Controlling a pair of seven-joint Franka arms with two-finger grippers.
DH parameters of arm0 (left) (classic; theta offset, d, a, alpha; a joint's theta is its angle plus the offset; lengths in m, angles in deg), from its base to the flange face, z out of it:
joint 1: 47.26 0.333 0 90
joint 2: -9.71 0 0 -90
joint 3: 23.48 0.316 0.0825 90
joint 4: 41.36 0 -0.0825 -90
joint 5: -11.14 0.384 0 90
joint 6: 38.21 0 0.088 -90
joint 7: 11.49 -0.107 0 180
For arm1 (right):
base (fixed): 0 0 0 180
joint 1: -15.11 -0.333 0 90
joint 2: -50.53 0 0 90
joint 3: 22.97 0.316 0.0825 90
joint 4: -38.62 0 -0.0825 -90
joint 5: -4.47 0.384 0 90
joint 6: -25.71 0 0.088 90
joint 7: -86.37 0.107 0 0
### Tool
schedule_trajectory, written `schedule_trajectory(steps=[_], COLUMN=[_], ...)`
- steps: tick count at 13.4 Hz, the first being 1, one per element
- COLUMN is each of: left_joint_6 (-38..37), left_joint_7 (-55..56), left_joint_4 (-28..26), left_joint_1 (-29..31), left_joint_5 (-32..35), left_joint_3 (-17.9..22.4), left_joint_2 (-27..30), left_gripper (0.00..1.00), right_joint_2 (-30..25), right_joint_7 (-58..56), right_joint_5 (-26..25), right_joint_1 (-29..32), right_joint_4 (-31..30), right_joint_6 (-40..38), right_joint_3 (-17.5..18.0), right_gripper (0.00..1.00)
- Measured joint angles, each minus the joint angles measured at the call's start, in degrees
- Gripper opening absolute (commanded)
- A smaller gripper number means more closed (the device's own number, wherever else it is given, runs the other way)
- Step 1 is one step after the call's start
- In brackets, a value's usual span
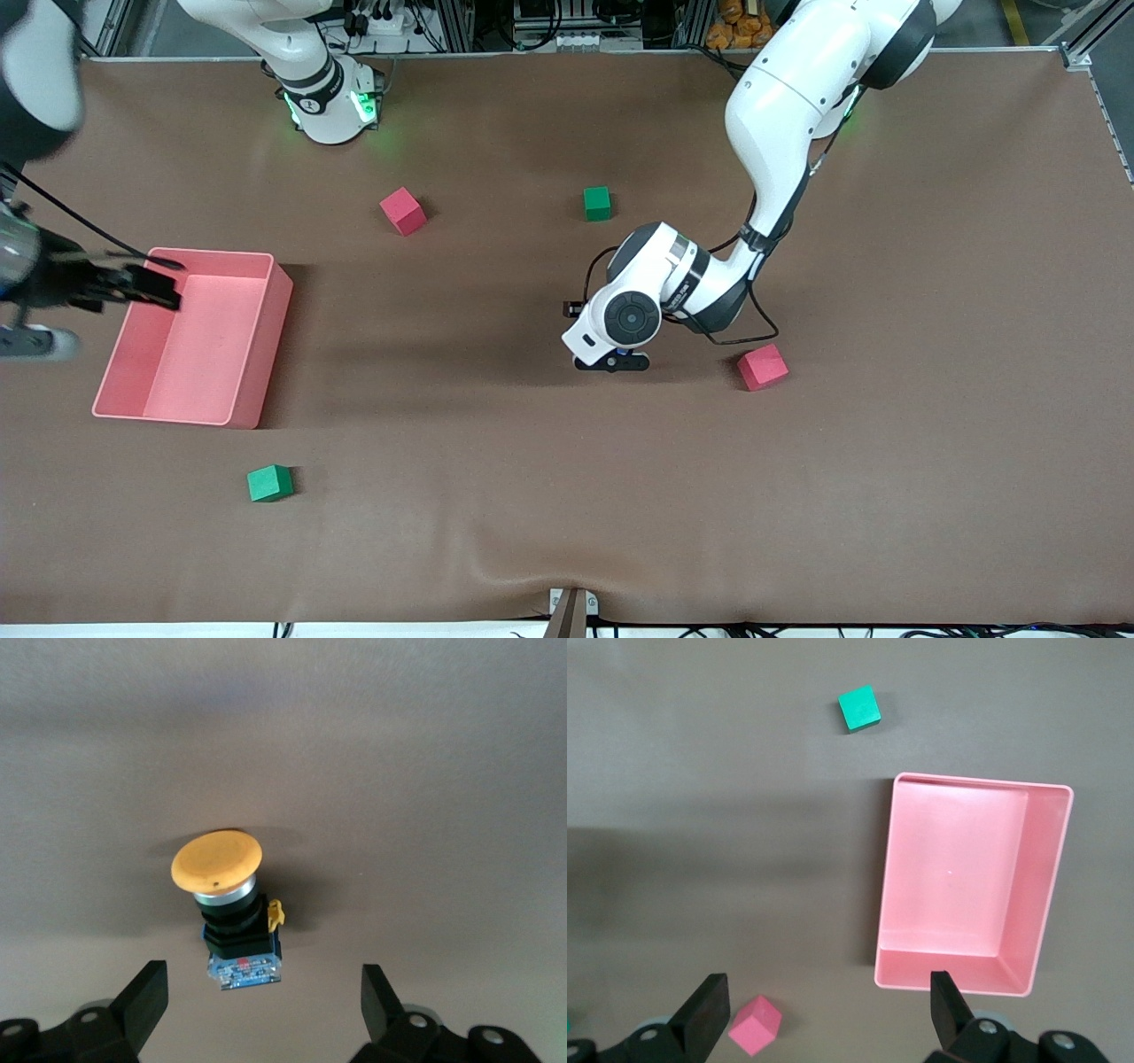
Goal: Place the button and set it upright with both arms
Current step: 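Grasp the button with the left gripper while the right gripper withdraws, then lift the button and stand it upright on the table with the left gripper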
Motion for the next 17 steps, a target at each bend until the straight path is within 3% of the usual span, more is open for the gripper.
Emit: schedule_trajectory(steps=[2,5,7,11,15,16,17], left_joint_6=[-1.2,-1.9,-2.0,-2.0,-1.9,-1.9,-1.8], left_joint_7=[-1.8,-2.2,-2.2,-2.2,-2.2,-2.2,-2.2], left_joint_4=[0.0,0.0,0.0,0.0,0.0,0.0,0.1], left_joint_1=[0.3,0.6,0.6,0.6,0.6,0.6,0.6], left_joint_5=[-0.2,-0.3,-1.4,-2.4,-2.4,-2.4,-2.4], left_joint_3=[0.2,0.3,0.3,0.5,1.1,1.3,1.4], left_joint_2=[-0.7,-1.2,-1.3,-1.4,-1.5,-1.5,-1.5], left_gripper=[0.86,0.76,0.71,0.67,0.62,0.58,0.46], right_joint_2=[-3.9,-12.3,-15.1,-15.4,-15.5,-15.5,-15.5], right_joint_7=[-1.9,-2.3,-2.7,-3.3,-4.0,-4.5,-4.7], right_joint_5=[0.0,-0.1,-0.2,-1.9,-2.4,-2.5,-2.6], right_joint_1=[1.3,1.4,1.4,1.4,1.7,1.9,2.2], right_joint_4=[-1.5,-12.6,-17.2,-13.7,-12.8,-12.9,-12.9], right_joint_6=[-2.1,3.5,6.1,5.1,3.2,2.9,2.5], right_joint_3=[0.6,0.8,1.6,4.3,4.5,4.5,4.5], right_gripper=[1.00,1.00,1.00,1.00,1.00,1.00,1.00])
